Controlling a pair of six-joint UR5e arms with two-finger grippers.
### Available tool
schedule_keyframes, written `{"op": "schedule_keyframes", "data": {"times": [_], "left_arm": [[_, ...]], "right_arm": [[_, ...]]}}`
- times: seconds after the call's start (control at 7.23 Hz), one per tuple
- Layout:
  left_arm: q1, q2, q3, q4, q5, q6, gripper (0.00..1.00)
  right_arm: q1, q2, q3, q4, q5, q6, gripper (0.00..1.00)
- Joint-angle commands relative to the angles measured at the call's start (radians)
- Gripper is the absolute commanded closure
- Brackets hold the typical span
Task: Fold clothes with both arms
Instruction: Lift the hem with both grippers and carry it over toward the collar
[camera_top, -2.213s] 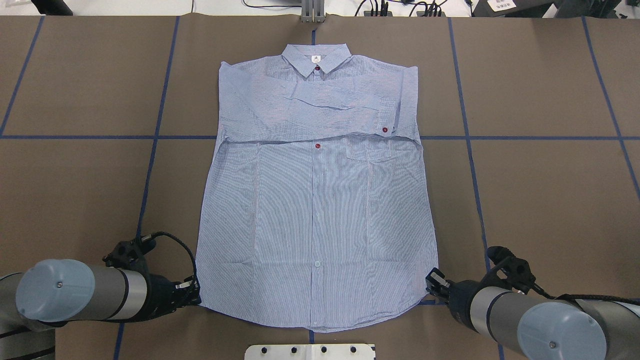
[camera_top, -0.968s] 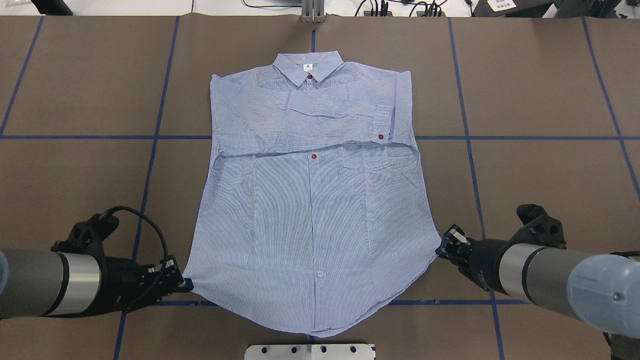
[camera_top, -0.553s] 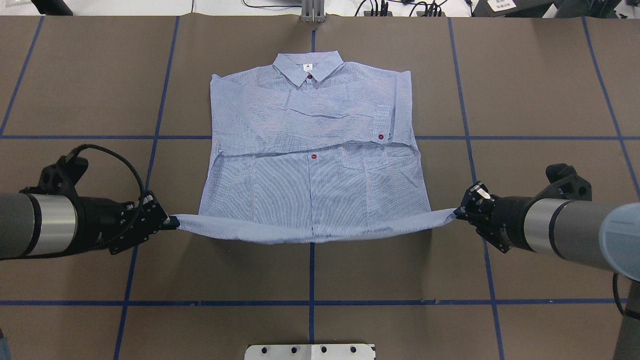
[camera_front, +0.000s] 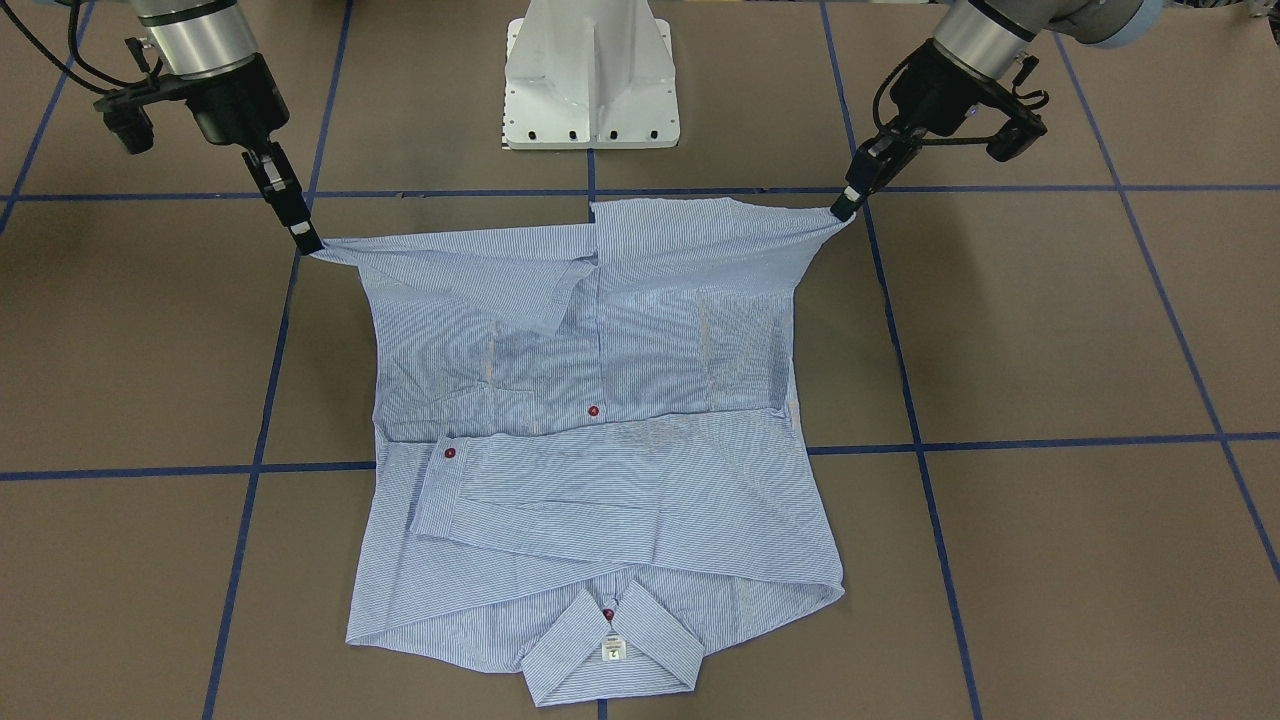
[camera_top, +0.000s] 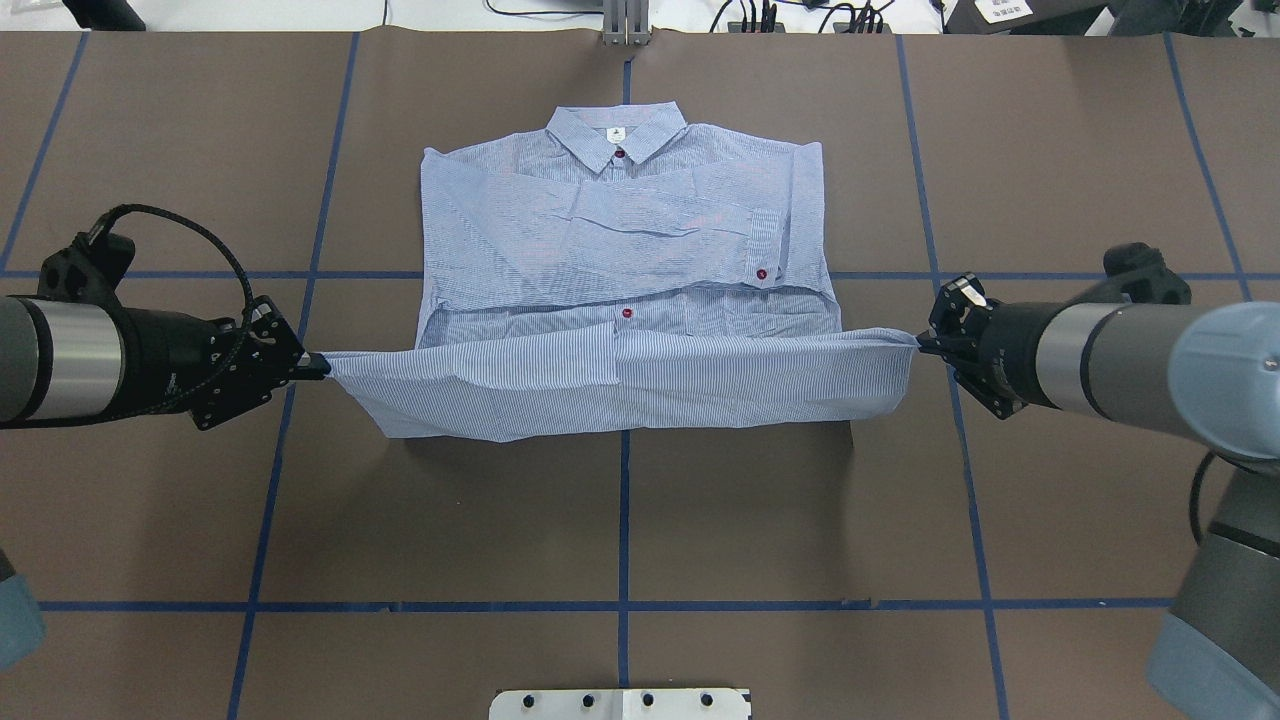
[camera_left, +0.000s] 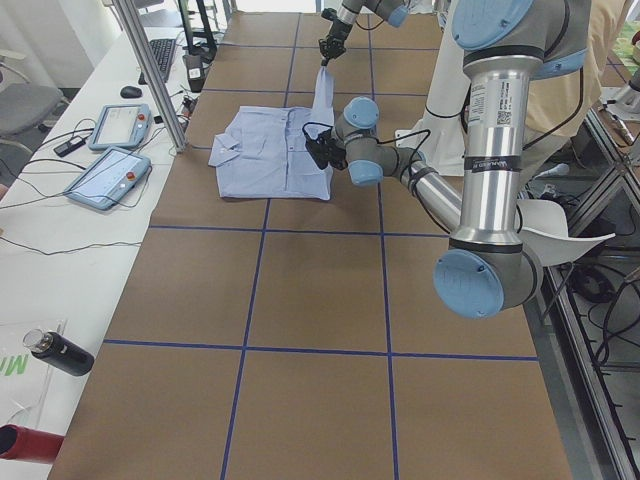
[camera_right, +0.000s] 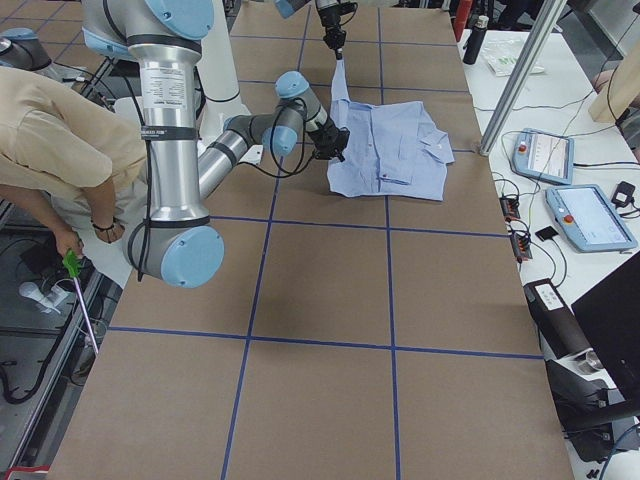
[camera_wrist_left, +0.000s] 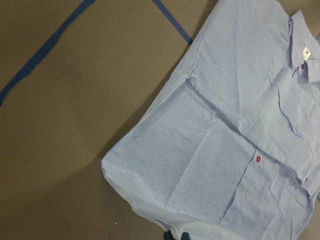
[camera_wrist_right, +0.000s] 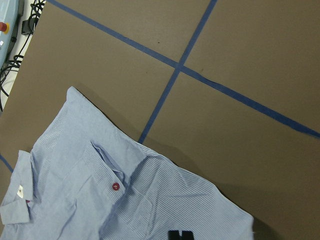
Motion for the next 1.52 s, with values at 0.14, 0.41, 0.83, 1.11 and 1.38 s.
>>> {"op": "schedule_keyframes", "data": {"times": [0.14, 0.41, 0.83, 1.11, 1.38], "left_arm": [[-0.094, -0.246, 0.249, 0.002, 0.0, 0.0, 1.0], [-0.16, -0.341, 0.381, 0.004, -0.002, 0.075, 1.0], [-0.222, -0.404, 0.544, -0.019, 0.0, 0.155, 1.0], [-0.222, -0.49, 0.657, -0.03, 0.004, 0.155, 1.0], [-0.22, -0.568, 0.844, -0.157, 0.006, 0.155, 1.0]], "right_arm": [[0.066, 0.219, -0.124, -0.17, 0.0, -0.015, 1.0], [0.127, 0.33, -0.28, -0.163, 0.001, -0.107, 1.0], [0.219, 0.424, -0.502, -0.07, 0.035, -0.178, 1.0], [0.227, 0.516, -0.768, 0.087, 0.043, -0.185, 1.0], [0.224, 0.527, -0.869, 0.176, 0.032, -0.188, 1.0]]}}
